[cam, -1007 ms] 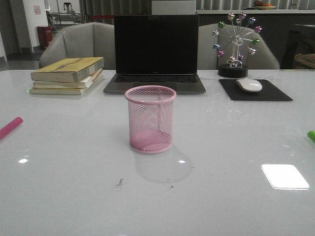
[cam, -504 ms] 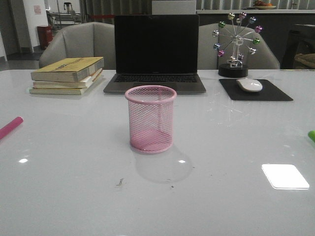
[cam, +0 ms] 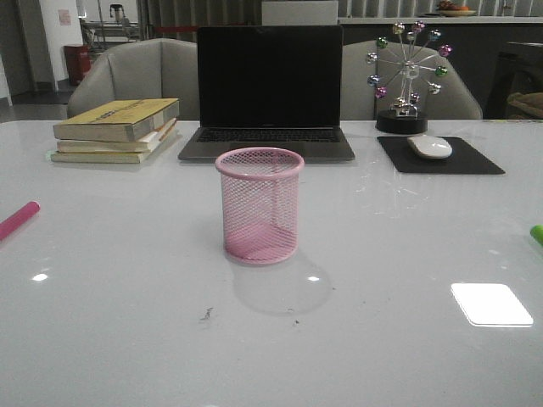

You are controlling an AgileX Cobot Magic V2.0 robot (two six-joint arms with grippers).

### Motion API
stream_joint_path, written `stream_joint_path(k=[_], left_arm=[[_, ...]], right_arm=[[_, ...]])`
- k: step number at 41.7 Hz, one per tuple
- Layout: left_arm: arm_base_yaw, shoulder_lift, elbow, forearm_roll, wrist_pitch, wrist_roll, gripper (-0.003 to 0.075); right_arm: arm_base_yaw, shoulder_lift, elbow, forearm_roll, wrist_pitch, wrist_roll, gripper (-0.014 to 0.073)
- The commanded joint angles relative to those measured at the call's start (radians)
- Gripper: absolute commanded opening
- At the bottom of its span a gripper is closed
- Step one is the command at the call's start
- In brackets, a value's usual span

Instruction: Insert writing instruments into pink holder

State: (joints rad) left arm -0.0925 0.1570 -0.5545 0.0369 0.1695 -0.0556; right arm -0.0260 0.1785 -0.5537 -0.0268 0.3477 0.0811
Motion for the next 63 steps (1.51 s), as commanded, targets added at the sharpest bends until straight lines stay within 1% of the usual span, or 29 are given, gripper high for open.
stream_joint_path(k=[1,5,15,18,27,30,33,34,36,37,38,40,41,43,44,53,58,63], left_arm=[[0.004,0.116,-0.127,-0.008,0.077,-0.001,0.0091],[0.004,0.203,-0.196,-0.008,0.196,-0.001,0.0091],[0.004,0.354,-0.196,-0.008,0.382,-0.001,0.0091],[0.004,0.396,-0.182,-0.008,0.386,-0.001,0.0091],[0.004,0.506,-0.164,-0.008,0.395,-0.001,0.0091],[0.004,0.537,-0.164,-0.008,0.395,-0.001,0.0102],[0.004,0.562,-0.164,-0.006,0.384,-0.001,0.0168],[0.004,0.568,-0.164,-0.006,0.379,-0.001,0.0212],[-0.001,0.579,-0.164,-0.009,0.368,-0.001,0.0296],[-0.006,0.584,-0.164,-0.009,0.360,-0.001,0.0360],[-0.017,0.591,-0.164,-0.015,0.358,-0.001,0.0409],[-0.042,0.601,-0.164,-0.020,0.352,-0.001,0.0510],[-0.063,0.603,-0.164,-0.020,0.352,-0.001,0.0543],[-0.102,0.608,-0.164,-0.024,0.354,-0.001,0.0596],[-0.131,0.617,-0.164,-0.024,0.356,-0.001,0.0606],[-0.353,0.621,-0.164,-0.018,0.342,0.000,0.0578],[-0.444,0.621,-0.164,-0.018,0.320,0.000,0.0553],[-0.500,0.621,-0.164,-0.018,0.298,0.000,0.0522]], right_arm=[[-0.006,0.104,-0.108,0.001,0.016,0.002,0.0057],[-0.006,0.193,-0.161,0.001,0.118,0.002,0.0057],[-0.006,0.352,-0.165,0.001,0.303,0.002,0.0057],[-0.006,0.402,-0.155,0.002,0.340,0.002,0.0057],[-0.006,0.540,-0.131,0.002,0.373,0.002,0.0060],[-0.006,0.584,-0.131,0.002,0.383,0.002,0.0091],[-0.006,0.630,-0.131,0.002,0.381,0.002,0.0202],[-0.006,0.645,-0.132,0.002,0.376,0.002,0.0262],[-0.006,0.684,-0.135,0.002,0.366,0.002,0.0353],[-0.006,0.702,-0.139,0.002,0.363,0.002,0.0408],[-0.006,0.727,-0.142,0.002,0.358,0.002,0.0444],[-0.008,0.765,-0.154,0.002,0.356,0.003,0.0504],[-0.011,0.793,-0.161,0.002,0.353,0.007,0.0519],[-0.020,0.835,-0.178,0.003,0.348,0.008,0.0530],[-0.026,0.856,-0.187,0.003,0.343,0.009,0.0528],[-0.057,1.097,-0.321,0.027,0.331,0.009,0.0527],[-0.057,1.224,-0.401,0.034,0.334,0.008,0.0519],[-0.057,1.345,-0.497,0.052,0.346,0.006,0.0518]])
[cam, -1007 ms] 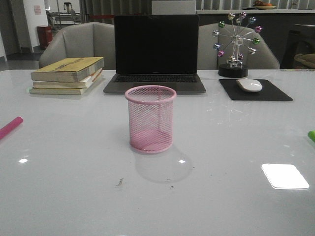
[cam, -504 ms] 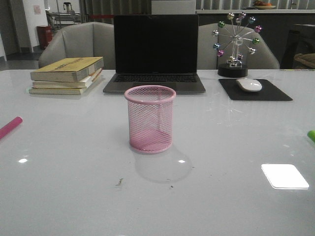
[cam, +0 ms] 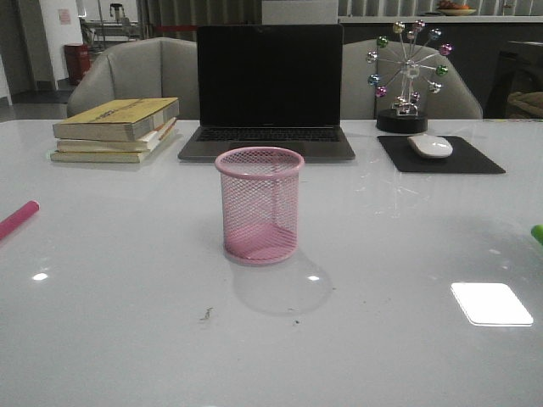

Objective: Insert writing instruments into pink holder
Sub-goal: 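Lower the right gripper over the green marker and grasp it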

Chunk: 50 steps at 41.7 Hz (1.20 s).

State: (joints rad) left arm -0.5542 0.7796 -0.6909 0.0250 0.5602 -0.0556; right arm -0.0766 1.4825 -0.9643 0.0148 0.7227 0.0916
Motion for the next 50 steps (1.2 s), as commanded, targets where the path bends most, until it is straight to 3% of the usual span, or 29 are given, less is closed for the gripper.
stream_joint_path(k=[1,13,22,31,35,42,50], left_arm=[[-0.046,-0.002,-0.028,-0.006,-0.092,0.000,0.0516],[-0.056,-0.002,-0.028,-0.006,-0.092,0.000,0.0454],[-0.056,-0.002,-0.028,-0.006,-0.090,0.000,0.0454],[-0.056,-0.002,-0.028,-0.006,-0.090,0.000,0.0454],[-0.056,-0.002,-0.028,-0.006,-0.090,0.000,0.0454],[-0.056,-0.002,-0.028,-0.006,-0.090,0.000,0.0454],[-0.056,-0.002,-0.028,-0.006,-0.089,0.000,0.0454]], right_arm=[[-0.006,0.070,-0.102,0.012,-0.025,-0.005,0.0518],[-0.006,0.305,-0.288,0.045,0.026,-0.067,0.0518],[-0.007,0.418,-0.359,0.123,0.042,-0.117,0.0518],[-0.007,0.453,-0.378,0.115,0.027,-0.117,0.0514],[-0.007,0.453,-0.378,0.095,0.026,-0.117,0.0420],[-0.007,0.452,-0.378,0.080,0.030,-0.117,0.0136],[0.004,0.395,-0.376,0.080,-0.002,-0.117,0.0098]])
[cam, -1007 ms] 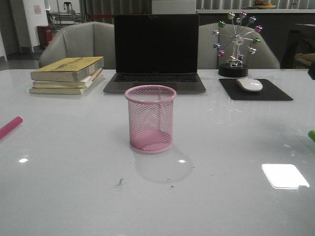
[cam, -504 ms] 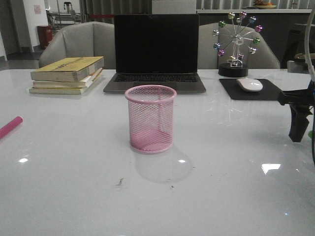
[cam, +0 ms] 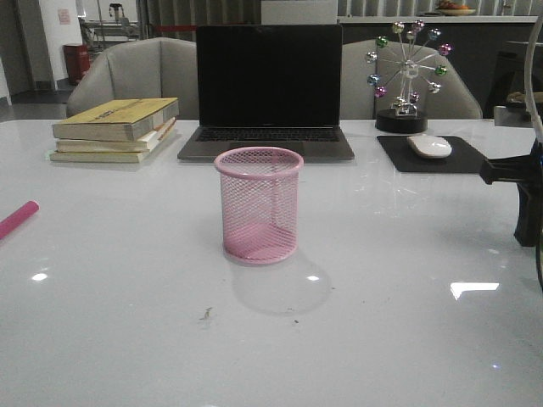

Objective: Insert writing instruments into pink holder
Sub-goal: 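Lower the right gripper over the green marker and grasp it, then lift the green marker and drop it into the pink mesh holder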

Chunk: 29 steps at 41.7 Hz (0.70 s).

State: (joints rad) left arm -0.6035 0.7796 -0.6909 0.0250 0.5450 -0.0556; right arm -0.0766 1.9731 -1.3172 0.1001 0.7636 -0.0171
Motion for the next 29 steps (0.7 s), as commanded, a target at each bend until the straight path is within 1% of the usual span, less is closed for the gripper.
stream_joint_path(k=[1,4,7,10,11,15,18,20,23,29], left_arm=[[-0.007,-0.002,-0.028,-0.006,-0.074,0.000,0.0454],[-0.007,-0.002,-0.028,-0.006,-0.074,0.000,0.0454],[-0.007,-0.002,-0.028,-0.006,-0.074,0.000,0.0454],[-0.007,-0.002,-0.028,-0.006,-0.074,0.000,0.0453],[-0.007,-0.002,-0.028,-0.006,-0.074,0.000,0.0454],[-0.007,-0.002,-0.028,-0.006,-0.074,0.000,0.0453],[-0.007,-0.002,-0.028,-0.006,-0.074,0.000,0.0454],[-0.007,-0.002,-0.028,-0.006,-0.074,0.000,0.0454],[-0.007,-0.002,-0.028,-0.006,-0.074,0.000,0.0454],[-0.007,-0.002,-0.028,-0.006,-0.074,0.000,0.0454]], right_arm=[[0.008,-0.111,-0.022,-0.005,-0.054,-0.008,0.0098],[0.039,-0.187,-0.003,-0.003,-0.121,-0.008,0.0098],[0.092,-0.295,0.057,0.016,-0.256,-0.008,0.0098],[0.168,-0.420,0.161,0.024,-0.480,-0.008,0.0098],[0.204,-0.471,0.211,0.024,-0.588,-0.008,0.0098],[0.329,-0.603,0.360,0.022,-0.944,-0.008,0.0098],[0.419,-0.664,0.449,0.022,-1.135,-0.008,0.0098],[0.477,-0.685,0.494,0.015,-1.228,-0.008,0.0098],[0.549,-0.681,0.518,0.004,-1.326,-0.008,0.0098],[0.649,-0.616,0.518,-0.038,-1.456,-0.008,0.0098]])
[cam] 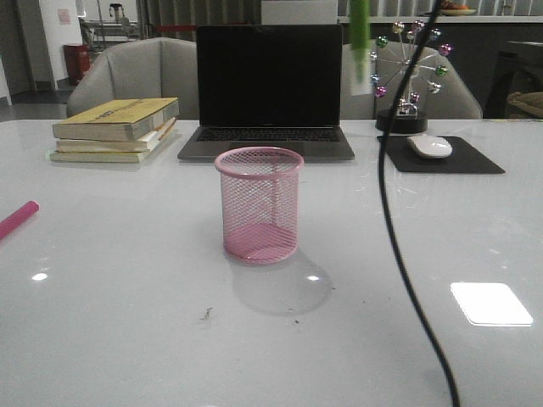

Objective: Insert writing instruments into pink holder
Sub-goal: 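Lift the green marker and drop it into the pink mesh holder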

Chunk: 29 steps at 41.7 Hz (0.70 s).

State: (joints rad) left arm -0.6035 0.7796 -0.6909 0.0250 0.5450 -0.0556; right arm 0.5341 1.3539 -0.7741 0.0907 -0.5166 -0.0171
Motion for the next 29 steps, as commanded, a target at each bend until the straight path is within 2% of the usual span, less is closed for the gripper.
stream_joint_path(k=[1,13,17,24,29], left_arm=[[-0.007,-0.002,-0.028,-0.006,-0.074,0.000,0.0454],[-0.007,-0.002,-0.028,-0.006,-0.074,0.000,0.0453],[-0.007,-0.002,-0.028,-0.006,-0.074,0.000,0.0453],[-0.007,-0.002,-0.028,-0.006,-0.074,0.000,0.0454],[-0.007,-0.002,-0.028,-0.006,-0.074,0.000,0.0453]], right_arm=[[0.047,0.022,-0.025,-0.033,-0.206,-0.008,0.0098],[0.075,0.280,-0.041,-0.075,-0.537,-0.008,0.0104],[0.075,0.352,-0.048,-0.080,-0.578,-0.008,0.0129],[0.075,0.464,-0.060,-0.080,-0.585,-0.008,0.0264],[0.075,0.497,-0.060,-0.080,-0.569,-0.008,0.0456]])
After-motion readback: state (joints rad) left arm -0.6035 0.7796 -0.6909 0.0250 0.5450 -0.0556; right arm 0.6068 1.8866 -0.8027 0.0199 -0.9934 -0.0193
